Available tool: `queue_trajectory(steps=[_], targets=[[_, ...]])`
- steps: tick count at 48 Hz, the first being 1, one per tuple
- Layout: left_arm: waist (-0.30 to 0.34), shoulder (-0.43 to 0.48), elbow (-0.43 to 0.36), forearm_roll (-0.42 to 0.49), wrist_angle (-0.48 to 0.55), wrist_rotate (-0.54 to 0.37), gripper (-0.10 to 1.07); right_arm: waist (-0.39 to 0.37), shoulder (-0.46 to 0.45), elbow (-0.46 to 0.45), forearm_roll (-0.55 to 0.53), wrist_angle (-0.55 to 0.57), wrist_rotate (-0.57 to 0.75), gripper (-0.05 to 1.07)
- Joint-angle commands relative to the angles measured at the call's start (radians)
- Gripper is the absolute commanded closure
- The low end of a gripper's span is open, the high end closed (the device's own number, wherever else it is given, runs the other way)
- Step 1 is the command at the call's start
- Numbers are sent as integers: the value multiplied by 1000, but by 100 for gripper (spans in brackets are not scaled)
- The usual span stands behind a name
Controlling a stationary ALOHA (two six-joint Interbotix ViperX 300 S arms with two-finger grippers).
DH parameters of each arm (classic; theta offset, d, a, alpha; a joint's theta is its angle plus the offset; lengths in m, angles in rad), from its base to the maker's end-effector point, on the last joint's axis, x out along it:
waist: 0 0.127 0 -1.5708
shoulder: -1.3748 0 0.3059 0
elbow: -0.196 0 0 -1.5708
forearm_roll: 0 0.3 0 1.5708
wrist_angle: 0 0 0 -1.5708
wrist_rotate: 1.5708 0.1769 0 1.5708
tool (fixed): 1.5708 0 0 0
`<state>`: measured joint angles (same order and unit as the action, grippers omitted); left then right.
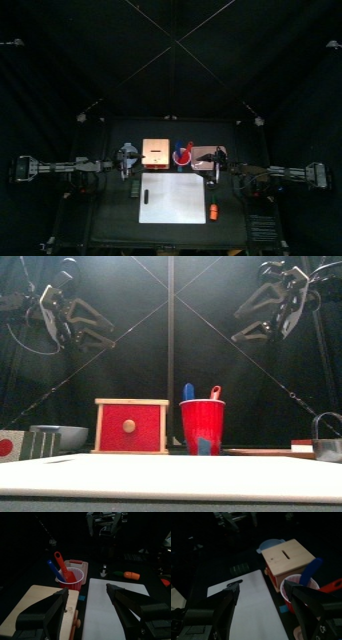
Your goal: Grab sushi roll with left hand
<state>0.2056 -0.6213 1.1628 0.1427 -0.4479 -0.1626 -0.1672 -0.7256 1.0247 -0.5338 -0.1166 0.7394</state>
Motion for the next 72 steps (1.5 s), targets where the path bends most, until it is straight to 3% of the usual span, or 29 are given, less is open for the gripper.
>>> queue_trajectory(steps=[1,36,49,53,60,66,72], targets=[[-9,0,-34,-2,-9,-2,3,5,-5,-8,-17,-60,5,4],[-26,0,-28,-9,-6,-3,3,-5,6,23,17,-84,-2,4],[-130,0,-38,-118,31,-2,4,-12,9,23,12,-86,-3,4],[-147,0,-64,-167,103,0,4,-17,12,23,5,-84,-3,4],[-144,6,-152,-313,449,-6,4,-21,26,23,-9,-84,-3,4],[-101,23,-245,-445,729,-8,7,-29,44,25,-14,-84,-3,4],[-83,49,-264,-528,819,-14,11,-41,63,26,-17,-84,-3,4]])
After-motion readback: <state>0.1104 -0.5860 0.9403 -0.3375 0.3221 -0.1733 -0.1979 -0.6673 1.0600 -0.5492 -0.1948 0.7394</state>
